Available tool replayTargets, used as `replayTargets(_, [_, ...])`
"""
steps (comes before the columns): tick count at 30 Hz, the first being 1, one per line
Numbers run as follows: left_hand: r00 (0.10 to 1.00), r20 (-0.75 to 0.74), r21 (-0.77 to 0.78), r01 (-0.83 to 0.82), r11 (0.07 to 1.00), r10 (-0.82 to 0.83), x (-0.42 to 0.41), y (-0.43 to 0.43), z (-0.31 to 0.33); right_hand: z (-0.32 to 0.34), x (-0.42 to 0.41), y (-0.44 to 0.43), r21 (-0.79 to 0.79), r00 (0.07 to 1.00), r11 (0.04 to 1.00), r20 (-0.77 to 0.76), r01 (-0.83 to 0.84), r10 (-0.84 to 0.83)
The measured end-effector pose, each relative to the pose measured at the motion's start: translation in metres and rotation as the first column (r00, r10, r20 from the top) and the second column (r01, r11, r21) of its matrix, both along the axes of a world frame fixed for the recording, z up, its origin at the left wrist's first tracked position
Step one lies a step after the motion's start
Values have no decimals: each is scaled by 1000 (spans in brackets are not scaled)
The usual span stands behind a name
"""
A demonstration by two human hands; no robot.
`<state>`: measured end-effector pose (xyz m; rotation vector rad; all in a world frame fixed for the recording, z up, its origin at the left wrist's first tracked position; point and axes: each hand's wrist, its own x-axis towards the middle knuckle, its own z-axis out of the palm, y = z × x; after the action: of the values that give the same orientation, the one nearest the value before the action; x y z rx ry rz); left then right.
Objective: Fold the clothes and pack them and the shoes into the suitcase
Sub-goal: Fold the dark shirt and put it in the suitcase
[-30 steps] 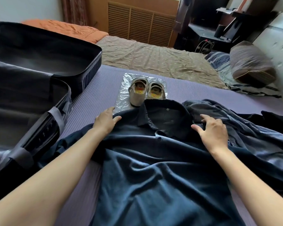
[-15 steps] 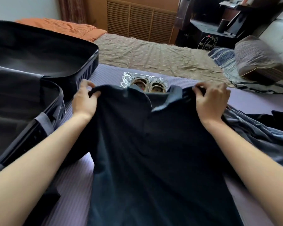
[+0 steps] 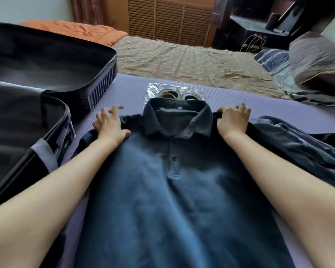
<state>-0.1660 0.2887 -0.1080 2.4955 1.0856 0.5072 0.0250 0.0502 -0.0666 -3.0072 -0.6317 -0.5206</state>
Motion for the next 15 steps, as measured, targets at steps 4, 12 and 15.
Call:
replayTargets(4, [987,-126,85,108,990,-97,-7,-14,-18,-15,-11,-7,-66,994,993,52,-93,97])
replayTargets(12, [907,-295,112,346,931,-301,-36,-114,1,-35,-75,-30,84,900,907,192,-412,391])
replayTargets(15, [881,-332,238,424,874,-337,-75,-143,-18,-42,-135,-61,173,848,837,-15,-519,529])
